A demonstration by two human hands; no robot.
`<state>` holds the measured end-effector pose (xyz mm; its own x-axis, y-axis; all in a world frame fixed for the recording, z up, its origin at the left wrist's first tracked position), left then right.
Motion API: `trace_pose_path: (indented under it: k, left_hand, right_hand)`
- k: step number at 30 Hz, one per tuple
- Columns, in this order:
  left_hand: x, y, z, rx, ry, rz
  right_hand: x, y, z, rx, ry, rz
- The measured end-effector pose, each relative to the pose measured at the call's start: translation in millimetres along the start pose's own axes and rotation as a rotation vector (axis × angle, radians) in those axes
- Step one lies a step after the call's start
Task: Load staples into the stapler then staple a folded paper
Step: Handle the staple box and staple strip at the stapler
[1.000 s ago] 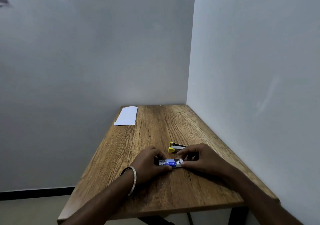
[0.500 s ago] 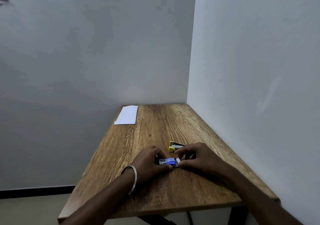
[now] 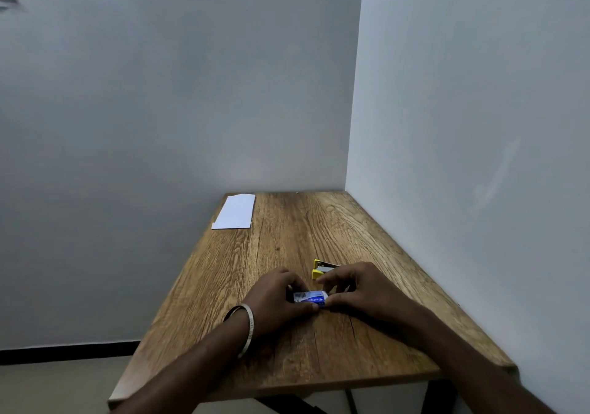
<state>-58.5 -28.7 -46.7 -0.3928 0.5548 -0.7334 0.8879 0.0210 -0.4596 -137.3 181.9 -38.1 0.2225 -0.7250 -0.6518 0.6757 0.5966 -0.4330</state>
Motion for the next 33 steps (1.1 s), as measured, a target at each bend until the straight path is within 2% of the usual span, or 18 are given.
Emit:
trace_pose_path:
  k: [11,19,27,33]
  left_hand:
    - [0.0,-0.2,0.2,-0.001,0.027,-0.003]
    - [-0.1,0.6,-0.3,0.004,0.032,-0.01]
    - [-0.3,1.6,-1.1,-0.005,0.016,-0.016]
    - [-2.5,2.9,-3.4,0.003,0.028,-0.006]
  right_hand:
    - [-2.1,-0.5,-1.2,0.009,0.051,0.022]
    - [-5.6,-0.1,0.0,0.041,-0.03,0.081]
    - [5.7,-2.4,0.3,0.022,-0.008,-0.007]
    - [6.2,0.1,0.5,0.029,0.012,-0.002]
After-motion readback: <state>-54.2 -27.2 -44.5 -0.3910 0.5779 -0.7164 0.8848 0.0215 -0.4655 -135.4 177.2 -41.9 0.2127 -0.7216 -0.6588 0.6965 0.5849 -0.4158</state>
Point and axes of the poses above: each hand's wrist, its own y-axis away from the middle knuckle, its own x-axis out of the palm, z = x × y, the point moved 1 cm from there along -y, towards the middle knuckle, and after that the axes turned 8 degrees about -z, right-handed, at the moved point
